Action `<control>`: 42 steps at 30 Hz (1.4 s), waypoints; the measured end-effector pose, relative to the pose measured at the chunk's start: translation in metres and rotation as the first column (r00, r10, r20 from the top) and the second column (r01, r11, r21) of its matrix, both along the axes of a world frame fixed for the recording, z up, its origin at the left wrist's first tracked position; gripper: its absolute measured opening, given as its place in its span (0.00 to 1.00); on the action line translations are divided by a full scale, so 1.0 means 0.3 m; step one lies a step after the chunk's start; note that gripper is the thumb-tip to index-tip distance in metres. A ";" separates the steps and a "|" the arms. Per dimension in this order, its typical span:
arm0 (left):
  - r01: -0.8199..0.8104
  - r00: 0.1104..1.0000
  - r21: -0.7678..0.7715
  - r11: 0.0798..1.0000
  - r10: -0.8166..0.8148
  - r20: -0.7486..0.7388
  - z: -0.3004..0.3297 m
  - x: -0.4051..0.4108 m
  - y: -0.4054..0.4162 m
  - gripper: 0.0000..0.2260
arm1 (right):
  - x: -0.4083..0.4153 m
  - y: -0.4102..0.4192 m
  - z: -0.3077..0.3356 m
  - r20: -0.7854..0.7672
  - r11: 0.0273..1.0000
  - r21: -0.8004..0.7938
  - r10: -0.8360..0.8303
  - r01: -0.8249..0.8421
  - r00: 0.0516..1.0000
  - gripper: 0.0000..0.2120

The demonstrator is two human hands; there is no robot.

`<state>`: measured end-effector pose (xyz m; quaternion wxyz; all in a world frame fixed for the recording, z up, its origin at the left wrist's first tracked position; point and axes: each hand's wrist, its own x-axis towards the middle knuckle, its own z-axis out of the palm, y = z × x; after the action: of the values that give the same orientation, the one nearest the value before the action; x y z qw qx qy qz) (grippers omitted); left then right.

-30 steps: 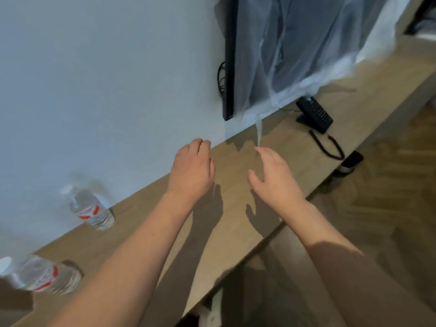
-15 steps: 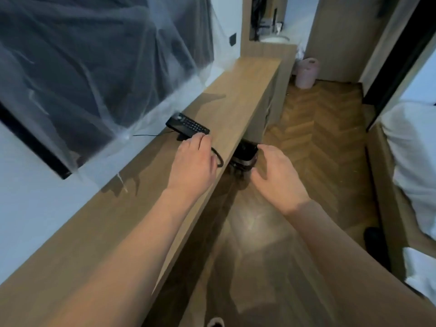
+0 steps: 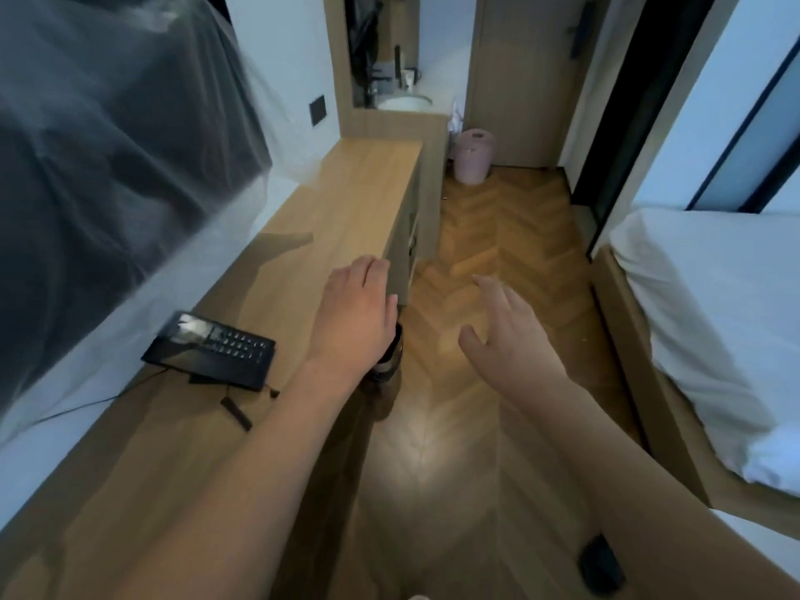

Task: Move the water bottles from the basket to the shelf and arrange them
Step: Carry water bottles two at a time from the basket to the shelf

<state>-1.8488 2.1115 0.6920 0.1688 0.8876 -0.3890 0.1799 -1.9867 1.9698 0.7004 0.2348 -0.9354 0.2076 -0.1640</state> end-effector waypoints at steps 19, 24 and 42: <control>0.152 0.987 -0.011 0.988 -0.151 0.054 0.031 0.765 -1.311 0.18 | 0.708 -1.259 -0.017 0.041 0.985 0.025 -0.172 0.171 0.984 0.30; 0.146 0.989 -0.050 0.988 -0.145 0.032 0.027 0.947 -1.630 0.19 | 0.898 -1.577 -0.014 0.044 0.982 0.008 -0.186 0.186 0.982 0.30; 0.200 0.978 -0.046 0.979 -0.202 -0.058 -0.043 1.850 -2.795 0.19 | 1.777 -2.699 -0.051 0.008 0.968 -0.018 -0.252 0.252 0.968 0.29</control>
<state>-1.2937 1.2731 0.6793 0.2161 0.8453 -0.4675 0.1421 -1.4535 1.1602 0.6850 0.2037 -0.9032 0.3223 -0.1970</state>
